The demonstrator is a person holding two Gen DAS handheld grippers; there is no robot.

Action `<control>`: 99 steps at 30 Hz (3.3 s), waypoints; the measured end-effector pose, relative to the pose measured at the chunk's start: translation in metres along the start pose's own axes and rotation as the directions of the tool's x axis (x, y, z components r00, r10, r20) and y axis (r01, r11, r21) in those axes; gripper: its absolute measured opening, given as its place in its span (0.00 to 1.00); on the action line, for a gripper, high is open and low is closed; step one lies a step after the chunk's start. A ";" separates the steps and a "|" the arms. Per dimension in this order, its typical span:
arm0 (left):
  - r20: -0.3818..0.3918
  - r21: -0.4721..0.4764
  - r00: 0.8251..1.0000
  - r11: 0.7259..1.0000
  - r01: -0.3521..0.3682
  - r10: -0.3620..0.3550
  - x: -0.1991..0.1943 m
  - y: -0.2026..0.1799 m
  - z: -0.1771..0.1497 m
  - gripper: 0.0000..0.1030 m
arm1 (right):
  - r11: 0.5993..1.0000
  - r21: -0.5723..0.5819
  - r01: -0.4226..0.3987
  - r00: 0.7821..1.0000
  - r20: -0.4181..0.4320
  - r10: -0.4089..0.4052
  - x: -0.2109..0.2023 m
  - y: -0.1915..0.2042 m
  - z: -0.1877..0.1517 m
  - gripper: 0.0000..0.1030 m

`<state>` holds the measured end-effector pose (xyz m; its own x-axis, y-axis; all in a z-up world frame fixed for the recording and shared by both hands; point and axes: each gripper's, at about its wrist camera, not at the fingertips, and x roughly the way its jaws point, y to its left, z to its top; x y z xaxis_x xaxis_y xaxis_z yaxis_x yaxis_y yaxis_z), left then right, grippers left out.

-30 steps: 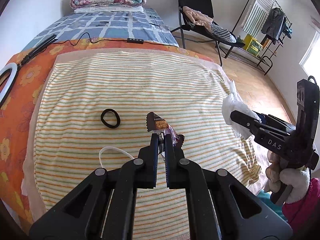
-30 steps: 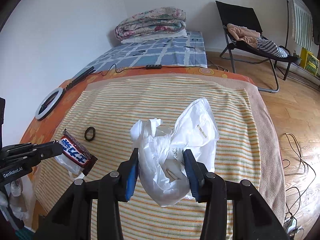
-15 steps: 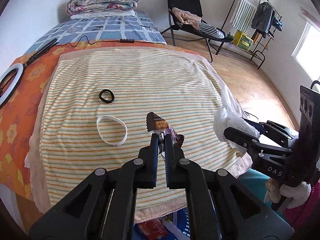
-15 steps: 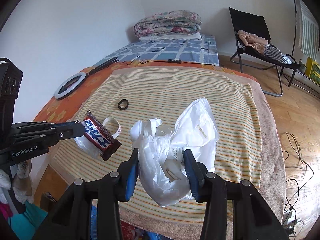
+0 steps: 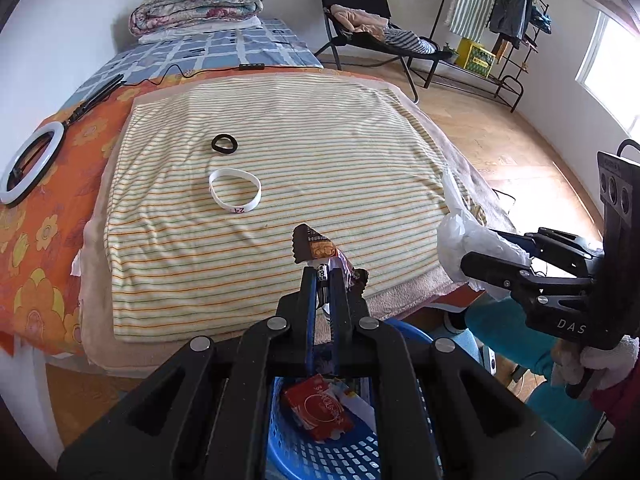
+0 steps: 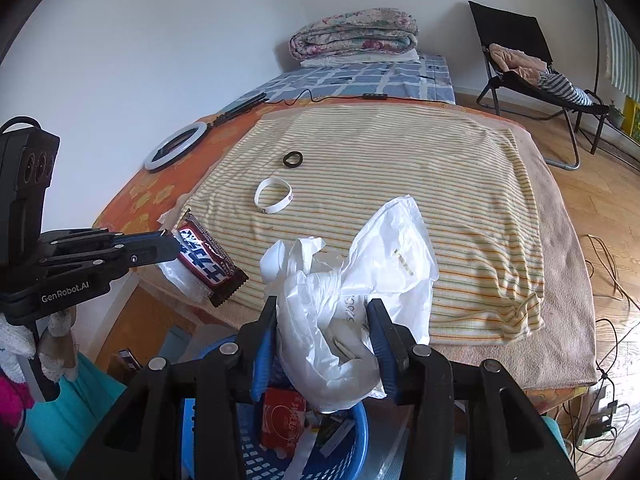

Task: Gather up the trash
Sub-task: 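Carry the candy bar with the left tool while the right carries the bag to the basket, then open the left tool releasing the candy bar while the right releases the bag into the basket, then move the left tool to the black hair tie while the right moves to the white wristband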

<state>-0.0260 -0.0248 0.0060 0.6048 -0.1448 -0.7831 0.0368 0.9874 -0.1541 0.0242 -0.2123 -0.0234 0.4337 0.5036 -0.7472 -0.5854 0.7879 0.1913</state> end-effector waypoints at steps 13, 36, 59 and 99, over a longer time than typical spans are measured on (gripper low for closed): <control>-0.091 0.041 0.996 0.999 -0.008 0.011 0.017 -0.015 -0.056 0.03 | 0.999 -0.025 -0.027 0.994 -0.105 0.024 0.010 0.020 -0.047 0.44; -0.253 0.072 0.967 0.997 -0.019 0.037 0.064 -0.021 -0.113 0.03 | 0.997 -0.046 -0.067 0.966 -0.254 0.053 0.048 0.032 -0.098 0.44; -0.298 0.085 0.952 0.995 -0.049 0.073 0.080 -0.023 -0.120 0.17 | 0.997 -0.060 -0.039 0.957 -0.288 0.020 0.059 0.034 -0.105 0.58; -0.179 -0.010 0.981 0.997 -0.078 0.075 0.049 0.009 -0.055 0.64 | 0.986 -0.100 0.136 0.957 -0.246 -0.157 0.052 0.032 -0.083 0.95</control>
<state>-0.0396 -0.0263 -0.0667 0.4536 -0.0795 -0.8877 -0.0188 0.9949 -0.0988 -0.0290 -0.1909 -0.1090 0.3384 0.2713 -0.9010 -0.5862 0.8098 0.0236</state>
